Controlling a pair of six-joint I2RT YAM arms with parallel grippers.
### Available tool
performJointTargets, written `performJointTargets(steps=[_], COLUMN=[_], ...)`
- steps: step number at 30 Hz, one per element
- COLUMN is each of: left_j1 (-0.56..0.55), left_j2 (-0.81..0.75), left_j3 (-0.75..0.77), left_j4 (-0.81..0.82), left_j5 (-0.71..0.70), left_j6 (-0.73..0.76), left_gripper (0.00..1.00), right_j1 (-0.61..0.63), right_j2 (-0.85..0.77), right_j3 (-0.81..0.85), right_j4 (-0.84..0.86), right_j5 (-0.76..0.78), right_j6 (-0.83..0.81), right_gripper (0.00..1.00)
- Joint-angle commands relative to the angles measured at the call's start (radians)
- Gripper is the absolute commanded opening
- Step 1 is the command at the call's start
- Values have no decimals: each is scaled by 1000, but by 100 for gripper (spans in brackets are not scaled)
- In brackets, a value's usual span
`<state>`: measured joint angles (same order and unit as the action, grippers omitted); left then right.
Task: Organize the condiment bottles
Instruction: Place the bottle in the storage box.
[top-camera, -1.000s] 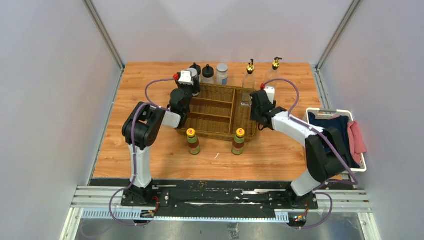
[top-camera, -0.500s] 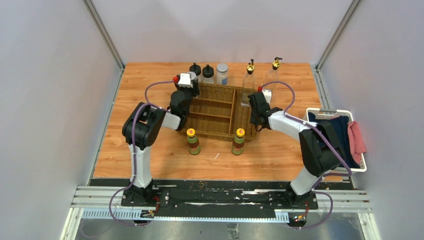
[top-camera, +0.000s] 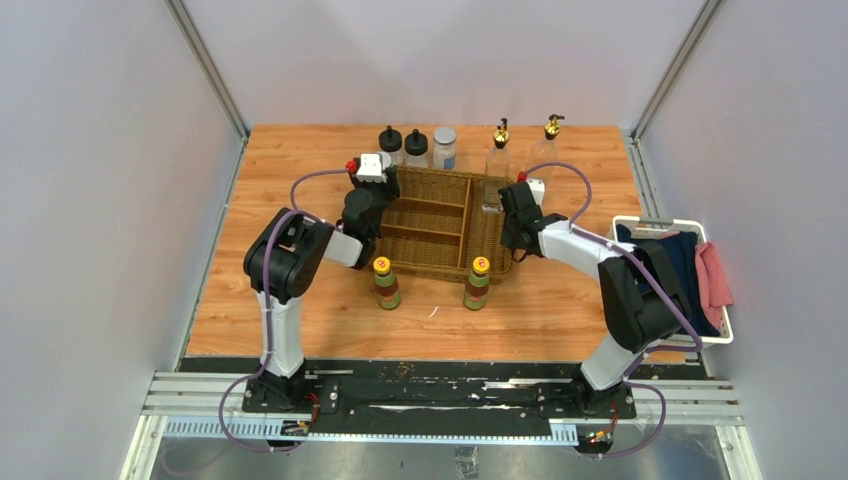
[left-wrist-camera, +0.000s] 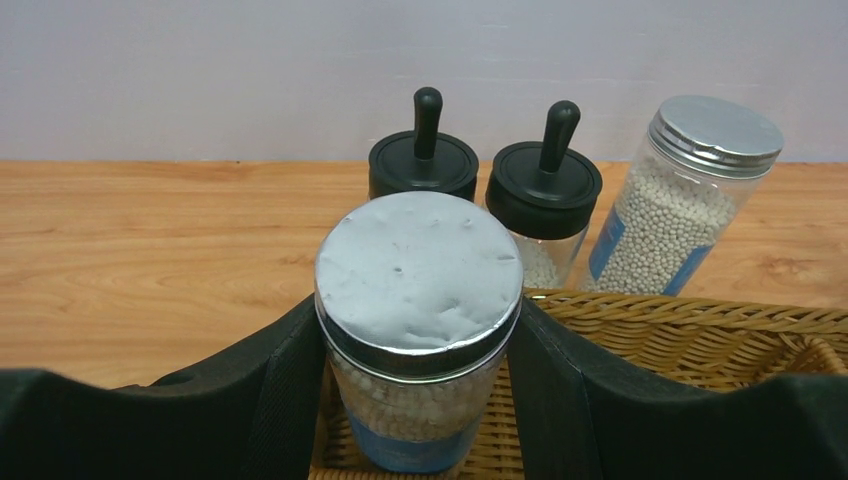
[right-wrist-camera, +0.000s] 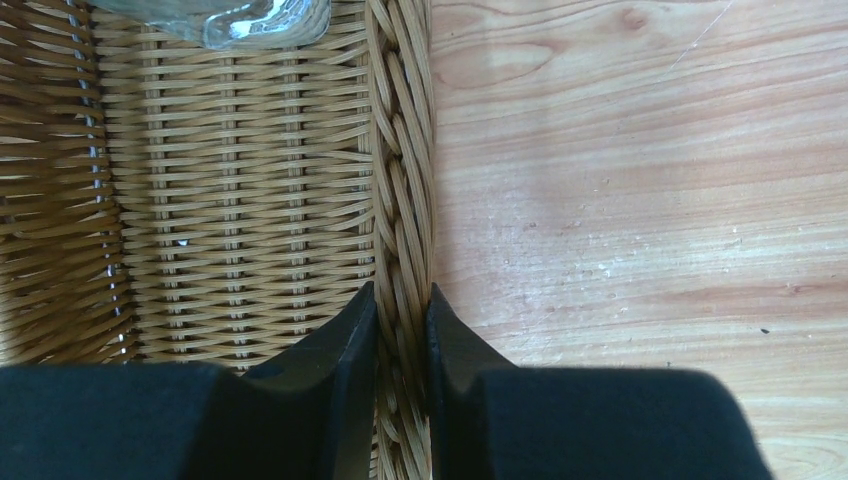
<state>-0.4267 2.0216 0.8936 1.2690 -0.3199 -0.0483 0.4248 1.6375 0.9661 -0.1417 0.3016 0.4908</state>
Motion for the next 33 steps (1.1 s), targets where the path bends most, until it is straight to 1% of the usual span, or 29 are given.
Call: performJointTargets(steps=[1,8,17,25,33], left_j1=[-21,-38,-57,-77,-93], left_j2=[-50,-99,-141,-163,-181], left_j3=[-38,-68,-96,-99,-112], left_j4=[-32,-102,-149,-206,-221], left_j5=[-58,-85,-110,-135,-161], left_j6=[-25,-36,-50,-57,-50], left_gripper=[43,43,43,43,43], right_j1=[-26,-38,-62,-91,-107], right_j2=[45,45,45,83,120], right_j3=[7,27,34,82,125], right_j4=[-25,-44,-51,-60,-63], right_j5=[-6,-15,-25,-54,-71], right_j6=[3,1,2,-4,-7], right_gripper=[0,0,0,0,0])
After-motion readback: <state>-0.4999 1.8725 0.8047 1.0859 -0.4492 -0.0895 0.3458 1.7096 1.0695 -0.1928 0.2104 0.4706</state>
